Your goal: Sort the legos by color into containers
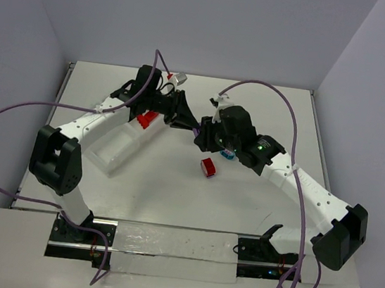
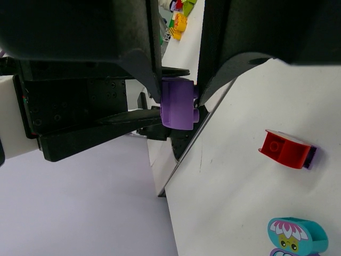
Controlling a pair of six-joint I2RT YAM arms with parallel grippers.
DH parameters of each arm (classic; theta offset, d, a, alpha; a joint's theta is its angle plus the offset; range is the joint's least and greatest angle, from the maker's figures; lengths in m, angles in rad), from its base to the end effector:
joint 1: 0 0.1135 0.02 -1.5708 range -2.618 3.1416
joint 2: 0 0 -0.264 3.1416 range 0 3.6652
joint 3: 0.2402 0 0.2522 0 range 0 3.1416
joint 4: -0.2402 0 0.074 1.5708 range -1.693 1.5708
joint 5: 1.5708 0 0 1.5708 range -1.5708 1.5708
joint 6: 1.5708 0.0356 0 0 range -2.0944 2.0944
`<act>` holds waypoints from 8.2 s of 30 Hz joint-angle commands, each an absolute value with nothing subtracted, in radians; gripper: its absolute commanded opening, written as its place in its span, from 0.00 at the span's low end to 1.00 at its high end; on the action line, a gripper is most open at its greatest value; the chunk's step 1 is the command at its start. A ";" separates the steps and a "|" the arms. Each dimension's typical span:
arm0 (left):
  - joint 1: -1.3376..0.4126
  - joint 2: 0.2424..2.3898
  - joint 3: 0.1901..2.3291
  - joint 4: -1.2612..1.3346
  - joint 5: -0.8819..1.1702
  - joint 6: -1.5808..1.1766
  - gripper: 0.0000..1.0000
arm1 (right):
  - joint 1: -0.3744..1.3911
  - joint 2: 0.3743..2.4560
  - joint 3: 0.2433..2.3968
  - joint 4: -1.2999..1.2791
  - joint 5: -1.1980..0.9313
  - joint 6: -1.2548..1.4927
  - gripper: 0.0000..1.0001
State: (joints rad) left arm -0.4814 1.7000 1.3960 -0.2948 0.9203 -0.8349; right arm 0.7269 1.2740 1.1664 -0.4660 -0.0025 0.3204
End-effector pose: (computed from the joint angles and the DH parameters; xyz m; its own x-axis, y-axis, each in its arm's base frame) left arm 0.3278 -0.2032 0.3054 -0.9750 0.0029 -0.2220 0.2090 0.3494 -0.9134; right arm 0.2128 0.1894 0.3398 -0.5947 -0.1074 -0.7968 -0.5045 0.8215 0.2658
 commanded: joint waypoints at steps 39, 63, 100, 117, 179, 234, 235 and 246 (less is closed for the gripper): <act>-0.078 1.360 1.186 -0.782 -0.090 -0.571 0.01 | 0.657 1.240 1.244 -0.580 0.173 0.332 1.00; -0.078 1.415 1.401 -0.724 -0.008 -0.503 0.85 | 0.625 1.326 1.243 -0.617 0.209 0.411 1.00; -0.160 1.816 1.831 -0.954 -0.066 -0.602 0.91 | 0.528 1.752 1.647 -0.902 0.081 0.371 0.97; -0.293 1.402 1.484 -0.820 -0.104 -0.643 0.91 | 0.629 1.629 1.284 -0.718 0.147 0.338 1.00; -0.303 1.024 1.060 -0.203 0.749 -0.677 0.91 | 0.451 1.331 1.054 0.112 -0.840 0.807 0.00; -0.368 1.167 1.037 0.032 1.092 -0.762 0.00 | 0.525 1.316 1.045 0.357 -0.905 1.008 0.00; -0.367 1.152 1.037 0.001 1.080 -0.744 0.00 | 0.525 1.311 1.043 0.357 -0.904 1.009 0.00; -0.187 1.013 0.952 -0.328 0.987 -0.596 0.00 | 0.523 1.299 1.074 0.230 -0.816 0.948 0.00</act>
